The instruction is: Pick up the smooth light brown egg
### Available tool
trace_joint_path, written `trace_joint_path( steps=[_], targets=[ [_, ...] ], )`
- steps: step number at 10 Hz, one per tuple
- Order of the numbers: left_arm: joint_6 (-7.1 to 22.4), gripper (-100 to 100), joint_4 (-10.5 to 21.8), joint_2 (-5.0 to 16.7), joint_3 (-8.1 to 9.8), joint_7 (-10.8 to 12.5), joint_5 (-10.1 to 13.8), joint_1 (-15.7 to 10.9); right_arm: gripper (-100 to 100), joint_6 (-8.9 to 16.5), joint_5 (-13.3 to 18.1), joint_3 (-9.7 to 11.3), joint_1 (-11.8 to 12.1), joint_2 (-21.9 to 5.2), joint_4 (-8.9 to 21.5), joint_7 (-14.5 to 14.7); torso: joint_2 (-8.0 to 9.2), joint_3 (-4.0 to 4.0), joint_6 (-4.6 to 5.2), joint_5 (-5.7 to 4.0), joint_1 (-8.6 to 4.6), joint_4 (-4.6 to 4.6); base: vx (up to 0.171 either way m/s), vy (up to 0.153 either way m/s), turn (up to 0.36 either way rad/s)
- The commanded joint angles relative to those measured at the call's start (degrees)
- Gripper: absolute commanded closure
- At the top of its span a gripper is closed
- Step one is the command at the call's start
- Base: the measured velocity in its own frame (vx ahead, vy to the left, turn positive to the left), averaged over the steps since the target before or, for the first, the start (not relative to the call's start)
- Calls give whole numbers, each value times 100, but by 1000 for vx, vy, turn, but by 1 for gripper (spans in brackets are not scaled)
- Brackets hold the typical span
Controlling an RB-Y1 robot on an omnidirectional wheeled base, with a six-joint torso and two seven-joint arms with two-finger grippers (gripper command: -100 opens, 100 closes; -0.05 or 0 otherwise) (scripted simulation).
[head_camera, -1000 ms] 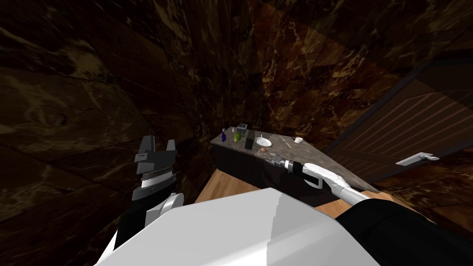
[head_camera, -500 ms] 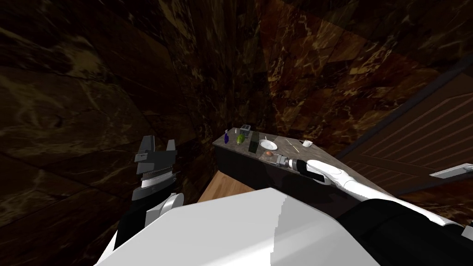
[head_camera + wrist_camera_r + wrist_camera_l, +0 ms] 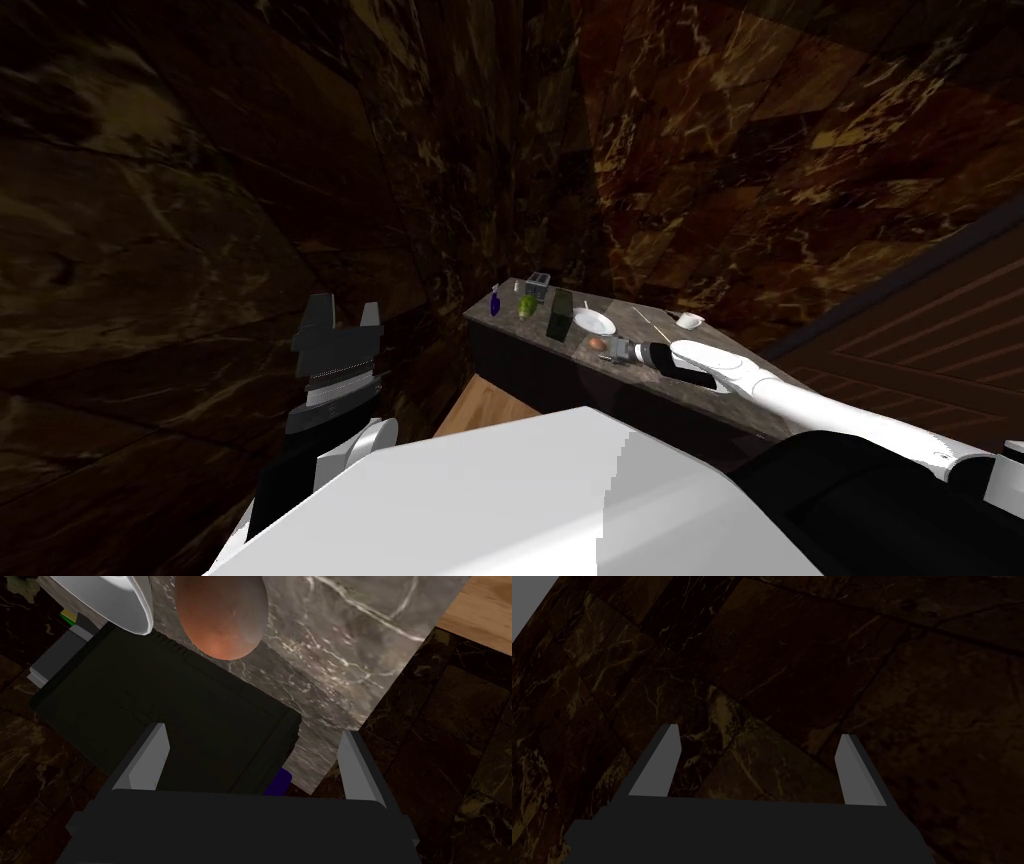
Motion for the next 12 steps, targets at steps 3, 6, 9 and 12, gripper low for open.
trace_joint_path(
  steps=[3,6,9,12],
  targets=[
    [0,0,0,0,0,0,0,0,-100,-116,443,288,-71,-204,397,99,0,-1,1,-3,-6,-1,140,-14,66],
    [0,0,0,0,0,0,0,0,-100,-126,525,349,49,-248,402,108,19,10,3,-2,-1,3,80,-6,31],
    [0,0,0,0,-1,0,0,-2,-100,27,555,461,-13,-58,628,66,59,33,-2,-2,1,13,-23,-9,168],
    [0,0,0,0,0,0,0,-1,100,36,556,482,-45,-35,688,52,70,41,8,-2,-3,17,-32,-12,102]
  ],
)
